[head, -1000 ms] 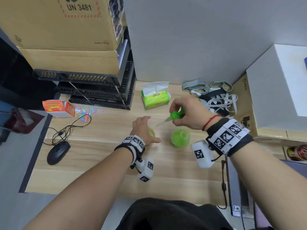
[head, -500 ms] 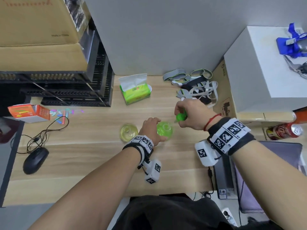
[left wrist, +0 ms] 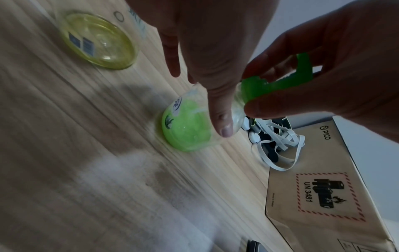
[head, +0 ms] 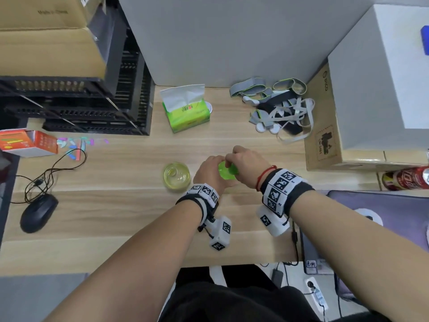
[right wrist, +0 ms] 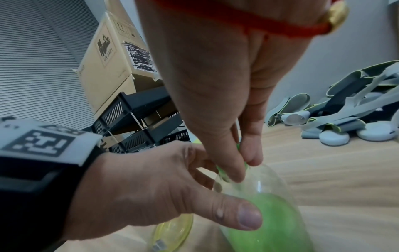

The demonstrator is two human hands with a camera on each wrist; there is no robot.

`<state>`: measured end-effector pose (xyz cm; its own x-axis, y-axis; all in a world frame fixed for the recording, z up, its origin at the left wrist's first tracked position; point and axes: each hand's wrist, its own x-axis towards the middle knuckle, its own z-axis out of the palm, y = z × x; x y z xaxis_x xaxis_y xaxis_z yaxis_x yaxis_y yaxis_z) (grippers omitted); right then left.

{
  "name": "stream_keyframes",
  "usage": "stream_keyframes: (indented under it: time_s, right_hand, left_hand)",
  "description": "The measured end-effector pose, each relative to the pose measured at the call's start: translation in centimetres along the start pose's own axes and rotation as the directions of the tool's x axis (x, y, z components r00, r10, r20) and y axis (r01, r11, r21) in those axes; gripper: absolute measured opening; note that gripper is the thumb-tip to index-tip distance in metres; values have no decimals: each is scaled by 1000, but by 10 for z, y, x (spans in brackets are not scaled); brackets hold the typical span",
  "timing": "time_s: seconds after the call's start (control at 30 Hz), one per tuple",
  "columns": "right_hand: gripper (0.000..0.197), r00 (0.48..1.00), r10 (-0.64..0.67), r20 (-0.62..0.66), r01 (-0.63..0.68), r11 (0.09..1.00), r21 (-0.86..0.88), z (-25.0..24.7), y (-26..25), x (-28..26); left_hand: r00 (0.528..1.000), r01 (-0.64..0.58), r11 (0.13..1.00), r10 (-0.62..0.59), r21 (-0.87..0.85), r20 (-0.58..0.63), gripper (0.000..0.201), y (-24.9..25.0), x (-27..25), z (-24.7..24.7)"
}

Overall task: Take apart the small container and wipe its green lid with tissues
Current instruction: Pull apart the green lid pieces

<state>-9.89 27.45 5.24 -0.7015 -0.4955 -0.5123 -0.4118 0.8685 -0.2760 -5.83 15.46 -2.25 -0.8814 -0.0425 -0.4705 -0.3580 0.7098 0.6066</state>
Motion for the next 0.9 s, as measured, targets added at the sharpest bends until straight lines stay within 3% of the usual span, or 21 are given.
stream_keyframes:
  time_s: [0.17, 0.27, 0.3, 0.4, 0.47, 0.53, 0.63, 0.77, 0.9]
  right_hand:
    - [37, 992, -75, 98, 92, 979, -182, -8, -6, 9]
    - [28, 991, -57, 121, 88, 959, -270, -9, -10, 15]
    - [27, 994, -26, 109, 56, 958, -281, -9, -10, 17]
    - [47, 993, 109, 50, -94, 964, -250, -6, -3, 16]
    - [54, 997, 80, -7, -80, 976, -200, -1, 4, 12]
    - [50, 1000, -10, -17, 6, 969, -247, 2, 7, 10]
    - [29, 999, 17, -33, -27, 936, -351, 0, 1, 10]
    - [46, 995, 77, -63, -94, 928, -359, 0, 0, 8]
    - [35, 995, 89, -50, -101, 915, -390, 1, -6, 10]
  left_hand:
    - [999, 33, 997, -32, -70, 5, 61, -4, -1, 3]
    - [999, 32, 996, -32, -81, 4, 66, -4, -2, 2]
    - [999, 32, 996, -32, -85, 7, 69, -4, -2, 2]
    - [1000, 31, 995, -31, -96, 5, 71, -4, -4, 2]
    - [999, 32, 996, -32, -88, 3, 72, -4, -4, 2]
    - [999, 36, 996, -36, -82, 11, 72, -4, -3, 1]
    - [999, 38, 996, -36, -86, 19, 72, -4, -2, 1]
    - [999, 33, 997, -32, -76, 5, 71, -3, -4, 1]
    - [1000, 25, 998, -24, -64, 15, 69, -4, -2, 0]
